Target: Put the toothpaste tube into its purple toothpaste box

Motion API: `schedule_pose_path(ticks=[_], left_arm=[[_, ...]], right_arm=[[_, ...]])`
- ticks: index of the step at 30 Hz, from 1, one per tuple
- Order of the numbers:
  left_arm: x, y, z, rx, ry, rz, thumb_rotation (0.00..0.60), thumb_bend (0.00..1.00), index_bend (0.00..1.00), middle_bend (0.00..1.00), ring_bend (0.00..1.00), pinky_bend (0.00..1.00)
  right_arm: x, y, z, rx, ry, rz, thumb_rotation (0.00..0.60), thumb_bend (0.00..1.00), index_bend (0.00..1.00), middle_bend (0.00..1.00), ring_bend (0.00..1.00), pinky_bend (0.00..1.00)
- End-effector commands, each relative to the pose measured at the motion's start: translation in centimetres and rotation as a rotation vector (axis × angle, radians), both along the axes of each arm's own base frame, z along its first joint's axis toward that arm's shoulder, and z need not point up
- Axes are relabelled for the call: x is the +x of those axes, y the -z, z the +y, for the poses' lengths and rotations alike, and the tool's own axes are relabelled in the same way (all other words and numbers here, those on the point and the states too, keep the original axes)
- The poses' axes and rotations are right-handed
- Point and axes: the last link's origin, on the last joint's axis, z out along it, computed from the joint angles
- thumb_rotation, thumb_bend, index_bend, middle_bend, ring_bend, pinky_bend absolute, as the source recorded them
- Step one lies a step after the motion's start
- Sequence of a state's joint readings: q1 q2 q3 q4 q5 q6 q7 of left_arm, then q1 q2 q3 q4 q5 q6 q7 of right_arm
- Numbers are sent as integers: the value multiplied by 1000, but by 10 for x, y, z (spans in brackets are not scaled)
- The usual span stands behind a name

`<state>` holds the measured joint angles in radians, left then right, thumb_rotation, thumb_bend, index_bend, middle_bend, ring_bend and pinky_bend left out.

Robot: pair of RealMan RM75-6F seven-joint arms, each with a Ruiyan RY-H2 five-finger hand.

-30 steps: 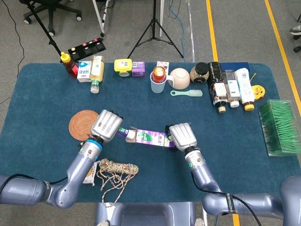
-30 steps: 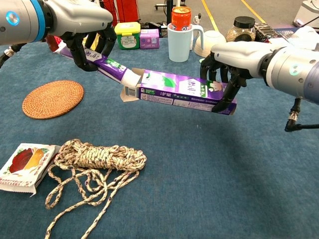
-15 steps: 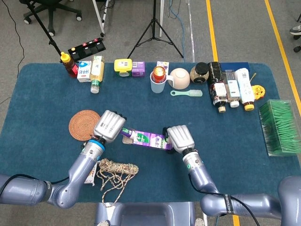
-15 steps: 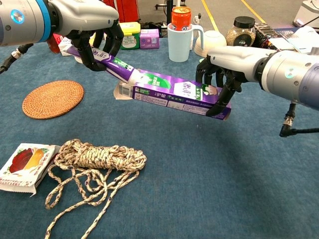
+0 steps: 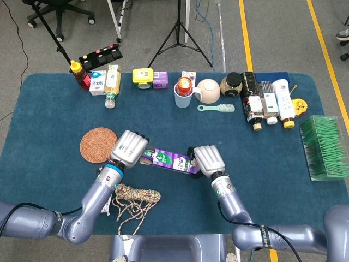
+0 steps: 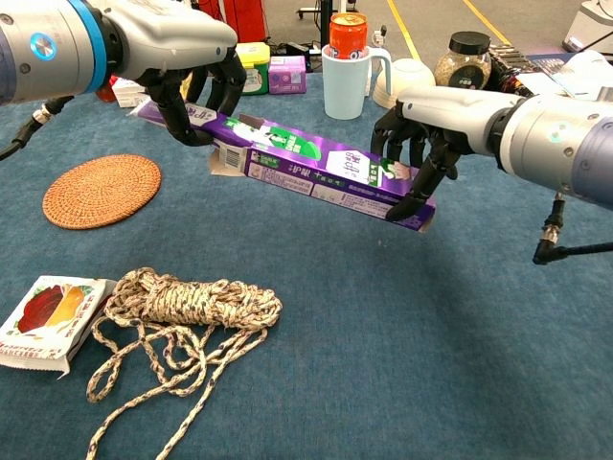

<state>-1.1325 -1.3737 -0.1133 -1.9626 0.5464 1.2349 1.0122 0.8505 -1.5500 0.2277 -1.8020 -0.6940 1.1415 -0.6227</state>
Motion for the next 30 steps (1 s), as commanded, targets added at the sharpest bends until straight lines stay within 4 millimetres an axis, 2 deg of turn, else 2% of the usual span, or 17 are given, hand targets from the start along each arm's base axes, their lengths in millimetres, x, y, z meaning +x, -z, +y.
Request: schedule_pose_path(ticks=[1,6,10,13,15,21,24,30], left_arm=[[3,2,-1,1,10,-9,600,331,643,477,420,644],[5,5,-3,1,23,-21,600,327,642,477,420,640],[6,6,-5,1,31,-26,600,326,622,463,401,581],[7,5,-6,4,37,-24,600,324,491,342,303,504],[7,3,-7,10,44,-26,600,323,372,230,227,456],[9,-4,-9,24,56,-37,600,309,83,29,139,406],[9,-9,-10,30,60,-43,600,308,22,0,131,402],[9,-27,-11,52,54,-72,600,307,0,0,122,398]], right_arm=[[1,-1,1,6,0,-16,600,285,477,567,557,671],[2,-1,2,9,-1,-30,600,286,477,568,557,671],[2,-2,2,7,-3,-36,600,286,477,569,558,671],[7,-3,3,5,-23,-48,600,287,477,570,560,671],[-1,-4,-1,-2,-11,-44,600,287,477,570,560,672],[-5,-4,-1,0,2,-57,600,287,477,571,560,671],[-7,-5,-2,0,6,-59,600,288,478,571,560,671],[-15,-9,-5,-8,26,-71,600,290,481,572,560,672]])
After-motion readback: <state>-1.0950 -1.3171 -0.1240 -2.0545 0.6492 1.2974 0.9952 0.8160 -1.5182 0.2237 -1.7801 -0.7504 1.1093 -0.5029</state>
